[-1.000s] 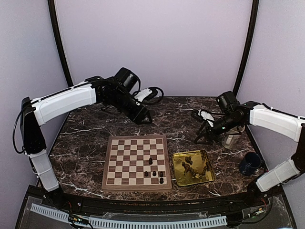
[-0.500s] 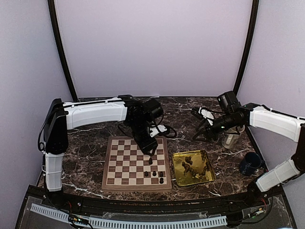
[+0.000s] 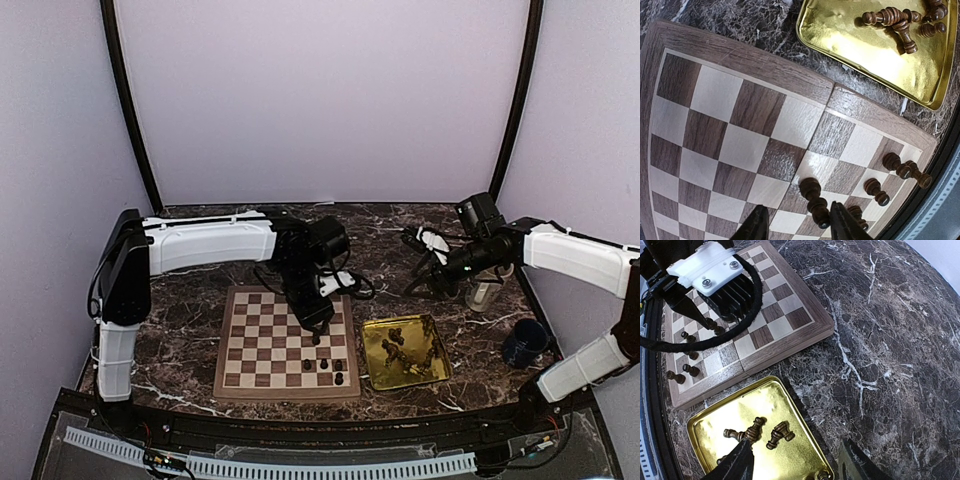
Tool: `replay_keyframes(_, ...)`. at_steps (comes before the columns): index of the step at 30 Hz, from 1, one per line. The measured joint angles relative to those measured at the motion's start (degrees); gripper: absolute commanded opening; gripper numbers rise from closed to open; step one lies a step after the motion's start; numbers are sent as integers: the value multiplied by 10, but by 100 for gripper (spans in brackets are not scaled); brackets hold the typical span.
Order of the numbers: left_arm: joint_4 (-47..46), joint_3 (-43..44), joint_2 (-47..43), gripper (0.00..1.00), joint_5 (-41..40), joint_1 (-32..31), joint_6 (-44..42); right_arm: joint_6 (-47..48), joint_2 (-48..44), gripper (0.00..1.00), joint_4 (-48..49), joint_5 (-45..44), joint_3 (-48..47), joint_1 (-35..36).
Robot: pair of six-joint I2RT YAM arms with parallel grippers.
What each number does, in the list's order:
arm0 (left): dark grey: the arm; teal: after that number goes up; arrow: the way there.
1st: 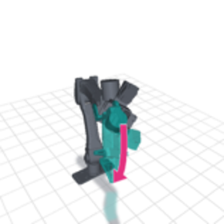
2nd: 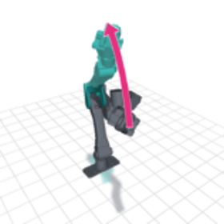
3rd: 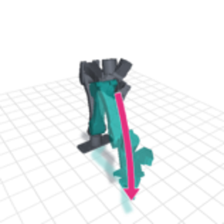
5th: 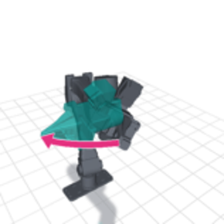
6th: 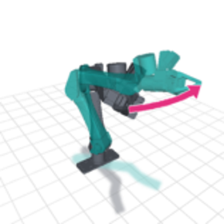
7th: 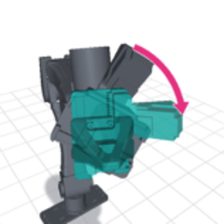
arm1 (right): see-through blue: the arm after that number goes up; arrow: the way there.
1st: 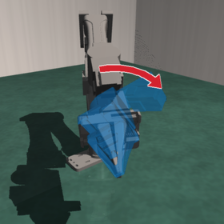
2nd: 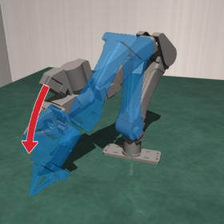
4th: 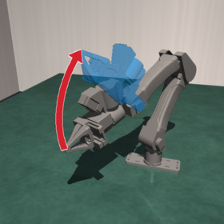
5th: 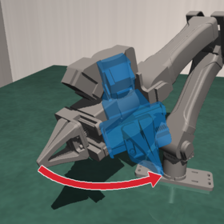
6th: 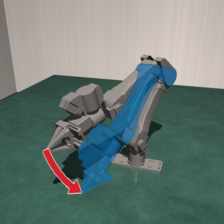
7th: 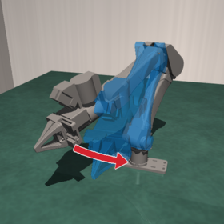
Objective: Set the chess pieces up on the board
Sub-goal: Pick up the bishop from the chessboard.
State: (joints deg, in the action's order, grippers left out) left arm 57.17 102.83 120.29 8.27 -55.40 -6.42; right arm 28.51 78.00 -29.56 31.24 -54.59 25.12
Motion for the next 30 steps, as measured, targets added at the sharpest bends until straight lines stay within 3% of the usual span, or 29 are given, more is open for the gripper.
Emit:
replay_keyframes(12, 9, 0, 6, 29, -4, -8, 0, 4, 2, 58, 0, 0, 1, 0)
replay_keyframes(21, 19, -3, 6, 34, -5, -10, 0, 11, 14, 58, -2, 0, 1, 0)
replay_keyframes(30, 27, -7, 6, 20, -4, -15, -1, 13, 17, 57, -4, 0, 1, 0)
